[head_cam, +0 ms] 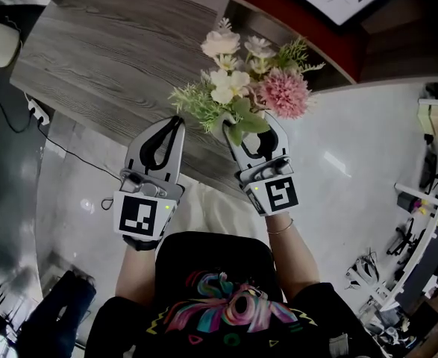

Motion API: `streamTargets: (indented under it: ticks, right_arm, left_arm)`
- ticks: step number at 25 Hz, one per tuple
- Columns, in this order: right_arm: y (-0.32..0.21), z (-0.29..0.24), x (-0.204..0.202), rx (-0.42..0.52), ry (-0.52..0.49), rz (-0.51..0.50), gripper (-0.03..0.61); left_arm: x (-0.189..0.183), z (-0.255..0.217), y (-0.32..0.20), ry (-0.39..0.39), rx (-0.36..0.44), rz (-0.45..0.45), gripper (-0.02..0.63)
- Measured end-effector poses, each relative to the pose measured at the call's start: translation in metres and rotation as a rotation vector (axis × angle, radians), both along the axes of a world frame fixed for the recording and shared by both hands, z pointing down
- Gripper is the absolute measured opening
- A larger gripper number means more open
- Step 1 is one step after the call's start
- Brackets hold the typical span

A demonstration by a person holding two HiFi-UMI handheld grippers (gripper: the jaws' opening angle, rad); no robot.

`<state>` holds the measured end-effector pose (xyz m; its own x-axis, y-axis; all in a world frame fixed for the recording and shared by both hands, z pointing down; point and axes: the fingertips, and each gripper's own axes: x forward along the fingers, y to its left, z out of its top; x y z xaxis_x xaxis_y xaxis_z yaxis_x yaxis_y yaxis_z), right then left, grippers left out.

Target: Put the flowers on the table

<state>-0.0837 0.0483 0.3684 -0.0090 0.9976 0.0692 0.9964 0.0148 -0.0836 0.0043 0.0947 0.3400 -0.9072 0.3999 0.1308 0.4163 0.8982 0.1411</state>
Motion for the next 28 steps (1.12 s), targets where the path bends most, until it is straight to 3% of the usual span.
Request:
streamTargets:
  ticks: [21,28]
  right_arm:
    - [0.009,0.022,-0.002,0.081,-0.077,-0.031,0.256]
    - [0.016,0.01,0.0,0.031,-0.04,-0.016,0.259]
  left_arm:
    - [0.011,-0.004,0.027,0.033,-0.037,-0.01,0.034]
    - [0.013,-0.013,0.028,0.018,-0.039,-0.023,0.034]
